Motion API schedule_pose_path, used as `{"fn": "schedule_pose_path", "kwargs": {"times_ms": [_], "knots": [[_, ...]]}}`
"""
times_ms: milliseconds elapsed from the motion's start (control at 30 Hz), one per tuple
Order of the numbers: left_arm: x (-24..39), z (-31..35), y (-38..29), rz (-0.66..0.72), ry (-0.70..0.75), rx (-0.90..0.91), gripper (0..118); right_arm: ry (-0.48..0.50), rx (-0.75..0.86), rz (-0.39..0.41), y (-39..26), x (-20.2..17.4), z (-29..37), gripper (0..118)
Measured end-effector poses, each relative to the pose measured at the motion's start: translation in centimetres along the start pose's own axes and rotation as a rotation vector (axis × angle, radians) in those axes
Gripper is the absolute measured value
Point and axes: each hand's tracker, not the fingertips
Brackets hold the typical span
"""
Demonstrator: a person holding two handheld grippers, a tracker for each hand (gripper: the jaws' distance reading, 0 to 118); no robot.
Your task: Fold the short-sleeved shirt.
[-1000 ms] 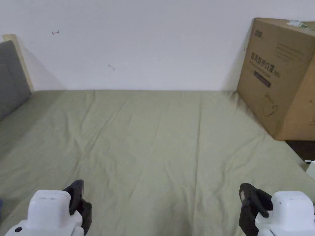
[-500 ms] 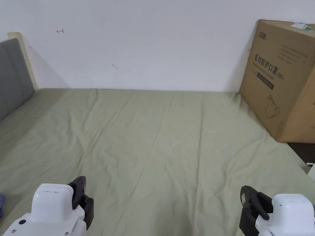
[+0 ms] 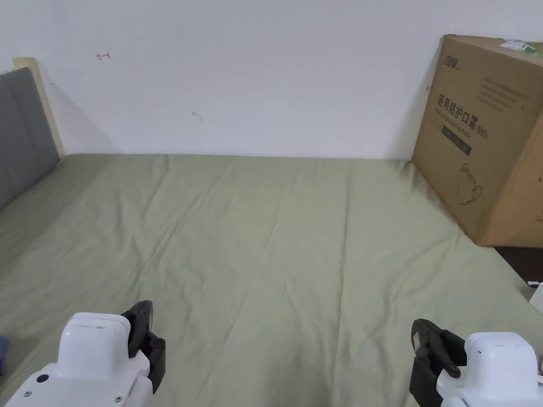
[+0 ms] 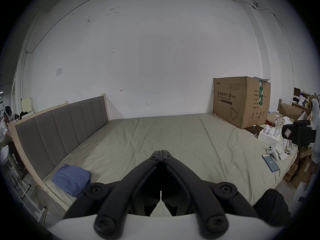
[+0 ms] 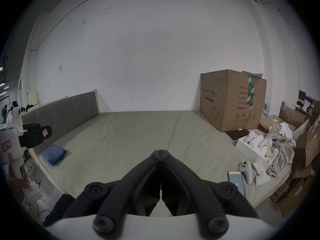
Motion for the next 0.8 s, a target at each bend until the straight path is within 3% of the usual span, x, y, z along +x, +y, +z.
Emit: {"fn": "schedule_pose_path", "kwargs": {"times_ms": [167,200,233,267,300,367,433,500,567,633,800], "knots": [[-0.1,0.0,0.0,0.007,-0.009,0.000,0,0.004,-0.006,0.000,0.0,0.1,-0.2,0],[-0.4,-0.1,0.3,0.023,-0.026,-0.004,0,0.014,-0.010,0.006,0.1,0.2,-0.3,8],[-0.7,-0.4,0.6,0.071,-0.053,-0.042,24,-0.039,-0.015,0.040,0.2,0.0,-0.4,55],[-1.4,-0.8,0.9,0.134,-0.099,-0.069,66,-0.074,-0.037,0.076,0.2,-0.1,-0.9,96],[-2.1,-1.3,1.1,0.191,-0.151,-0.096,97,-0.098,-0.076,0.084,0.2,0.1,-1.5,118],[-2.7,-1.0,0.9,0.200,-0.129,-0.056,98,-0.019,-0.048,0.050,0.6,0.4,-1.8,118],[-2.2,-0.6,1.0,0.125,-0.095,-0.037,98,-0.058,-0.082,0.004,0.8,0.6,-1.7,118],[-2.0,-0.4,1.1,0.091,-0.097,-0.036,98,0.010,-0.067,-0.033,0.9,0.9,-1.7,118],[-1.5,-0.4,1.2,0.092,-0.123,-0.037,98,-0.007,-0.062,-0.032,1.0,0.7,-1.6,118],[-1.3,-0.2,1.2,0.085,-0.130,-0.040,98,0.072,-0.069,-0.049,1.3,0.7,-1.6,118],[-1.1,-0.2,1.3,0.084,-0.131,-0.020,98,0.133,-0.053,-0.066,2.1,0.2,-1.0,118]]}}
